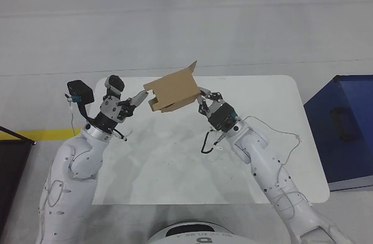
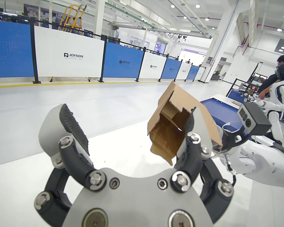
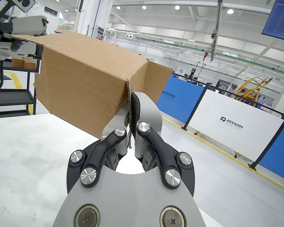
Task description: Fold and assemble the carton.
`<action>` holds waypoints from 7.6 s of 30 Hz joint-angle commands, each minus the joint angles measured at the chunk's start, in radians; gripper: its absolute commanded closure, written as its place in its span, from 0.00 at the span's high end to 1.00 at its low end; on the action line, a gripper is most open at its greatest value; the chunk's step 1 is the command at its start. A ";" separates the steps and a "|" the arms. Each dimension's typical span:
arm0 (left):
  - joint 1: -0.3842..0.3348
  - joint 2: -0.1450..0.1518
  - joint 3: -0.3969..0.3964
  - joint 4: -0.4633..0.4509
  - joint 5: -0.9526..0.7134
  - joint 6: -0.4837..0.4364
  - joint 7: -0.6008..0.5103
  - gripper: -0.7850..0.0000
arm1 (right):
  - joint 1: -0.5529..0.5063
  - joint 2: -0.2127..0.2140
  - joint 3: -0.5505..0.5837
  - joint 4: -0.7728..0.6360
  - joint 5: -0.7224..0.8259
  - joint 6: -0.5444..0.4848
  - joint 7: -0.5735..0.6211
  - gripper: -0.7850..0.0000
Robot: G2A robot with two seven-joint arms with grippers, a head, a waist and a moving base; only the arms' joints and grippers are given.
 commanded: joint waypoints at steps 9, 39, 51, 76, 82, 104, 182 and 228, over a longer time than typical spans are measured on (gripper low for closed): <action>-0.027 0.001 0.053 -0.005 0.324 0.048 0.056 1.00 | 0.003 -0.001 -0.014 -0.007 0.001 -0.023 -0.009 0.00; -0.019 0.010 -0.020 0.062 0.214 0.020 0.010 1.00 | -0.012 0.009 0.020 -0.015 0.011 -0.041 -0.002 0.00; 0.017 0.017 -0.043 -0.035 0.188 -0.039 -0.016 1.00 | -0.026 0.008 0.008 -0.027 -0.004 -0.016 0.038 0.00; 0.015 0.015 0.069 -0.065 0.537 0.092 0.012 1.00 | -0.024 0.007 -0.036 -0.069 -0.051 -0.034 0.051 0.00; 0.018 0.016 0.056 -0.068 0.509 0.091 0.010 1.00 | -0.021 0.008 -0.037 -0.064 -0.051 -0.039 0.050 0.00; 0.054 0.013 -0.047 -0.033 0.313 0.209 -0.029 1.00 | -0.049 0.010 -0.002 -0.058 0.020 -0.017 0.022 0.00; 0.030 0.029 0.100 -0.098 0.452 -0.021 -0.126 1.00 | -0.173 0.036 0.032 -0.140 -0.018 0.005 -0.041 0.00; 0.120 0.046 0.049 -0.122 0.442 0.000 -0.067 1.00 | -0.180 0.039 0.022 -0.161 -0.017 0.005 0.022 0.00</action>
